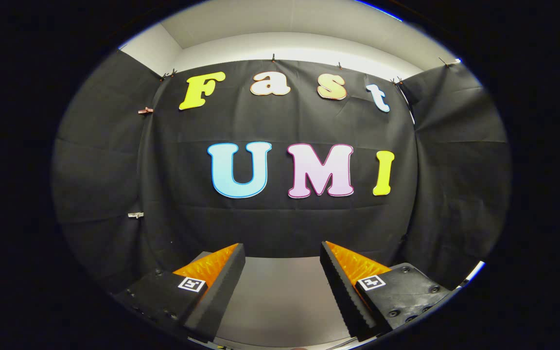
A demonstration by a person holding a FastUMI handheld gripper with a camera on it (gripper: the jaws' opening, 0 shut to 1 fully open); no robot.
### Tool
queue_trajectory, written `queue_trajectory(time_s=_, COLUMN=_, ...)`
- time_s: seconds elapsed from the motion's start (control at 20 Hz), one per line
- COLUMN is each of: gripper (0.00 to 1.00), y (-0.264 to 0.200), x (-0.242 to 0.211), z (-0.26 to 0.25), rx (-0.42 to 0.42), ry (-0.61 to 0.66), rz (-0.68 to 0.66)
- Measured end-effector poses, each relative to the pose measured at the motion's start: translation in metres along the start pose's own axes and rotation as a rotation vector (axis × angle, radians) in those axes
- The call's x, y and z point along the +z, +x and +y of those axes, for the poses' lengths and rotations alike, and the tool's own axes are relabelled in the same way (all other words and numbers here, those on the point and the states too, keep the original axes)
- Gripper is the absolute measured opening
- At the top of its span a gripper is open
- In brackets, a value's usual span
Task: Put the clothes into the washing machine and then close the washing machine lid.
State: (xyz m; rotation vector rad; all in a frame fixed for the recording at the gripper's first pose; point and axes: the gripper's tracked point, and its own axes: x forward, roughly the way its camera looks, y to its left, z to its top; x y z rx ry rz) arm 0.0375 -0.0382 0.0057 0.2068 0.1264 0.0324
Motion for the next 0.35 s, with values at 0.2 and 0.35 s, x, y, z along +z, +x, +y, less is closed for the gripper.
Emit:
queue_trajectory(time_s=0.2, gripper=0.98, y=-0.0005, x=-0.0048, z=0.0046, rx=-0.008, ry=0.007, rz=0.019)
queue_trajectory(time_s=0.35, gripper=0.98, y=0.0010, x=-0.0046, z=0.0080, rx=-0.013, ry=0.004, rz=0.023)
